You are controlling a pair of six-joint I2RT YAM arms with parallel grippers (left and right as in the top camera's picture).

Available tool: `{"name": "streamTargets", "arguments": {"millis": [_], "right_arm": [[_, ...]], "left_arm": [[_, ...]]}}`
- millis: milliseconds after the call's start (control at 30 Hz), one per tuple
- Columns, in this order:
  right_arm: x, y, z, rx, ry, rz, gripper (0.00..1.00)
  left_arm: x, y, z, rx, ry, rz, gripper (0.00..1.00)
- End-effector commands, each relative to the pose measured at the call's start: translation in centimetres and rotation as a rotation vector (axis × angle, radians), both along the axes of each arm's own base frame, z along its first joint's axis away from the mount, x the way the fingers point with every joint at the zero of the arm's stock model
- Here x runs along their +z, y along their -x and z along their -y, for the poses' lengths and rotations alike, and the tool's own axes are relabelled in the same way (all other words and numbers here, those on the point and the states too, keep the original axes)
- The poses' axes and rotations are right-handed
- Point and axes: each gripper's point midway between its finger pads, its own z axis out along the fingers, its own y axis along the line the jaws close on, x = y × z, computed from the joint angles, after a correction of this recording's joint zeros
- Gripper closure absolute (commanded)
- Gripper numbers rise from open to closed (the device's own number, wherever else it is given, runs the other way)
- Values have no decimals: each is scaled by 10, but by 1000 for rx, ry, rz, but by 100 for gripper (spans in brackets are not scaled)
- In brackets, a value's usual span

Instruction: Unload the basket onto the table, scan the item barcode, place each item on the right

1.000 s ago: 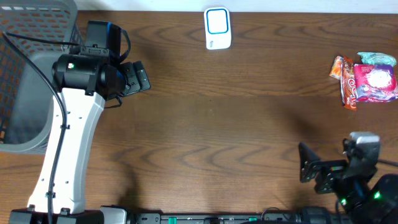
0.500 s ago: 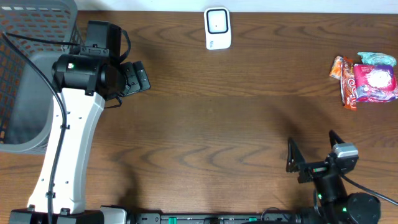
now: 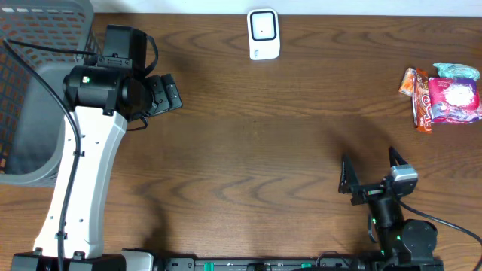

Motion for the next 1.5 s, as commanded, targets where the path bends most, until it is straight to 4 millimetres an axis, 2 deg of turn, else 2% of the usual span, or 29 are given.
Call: {"name": "streamTargets", "arguments": {"millis": [0, 367, 600, 967, 1467], "right_arm": [[-14, -5, 0, 4, -24, 6, 1], [-22, -10, 2, -3, -31, 43, 1], [-51, -11, 12, -58, -30, -76, 1], [-53, -12, 26, -142, -4, -81, 1], [-53, -12, 21, -106, 77, -69, 1]], "left_arm": [[3, 2, -3, 2, -10, 7, 2], [3, 2, -3, 2, -10, 7, 2], [3, 2, -3, 2, -10, 7, 2], [3, 2, -3, 2, -10, 7, 2], [3, 2, -3, 2, -10, 7, 2]]}}
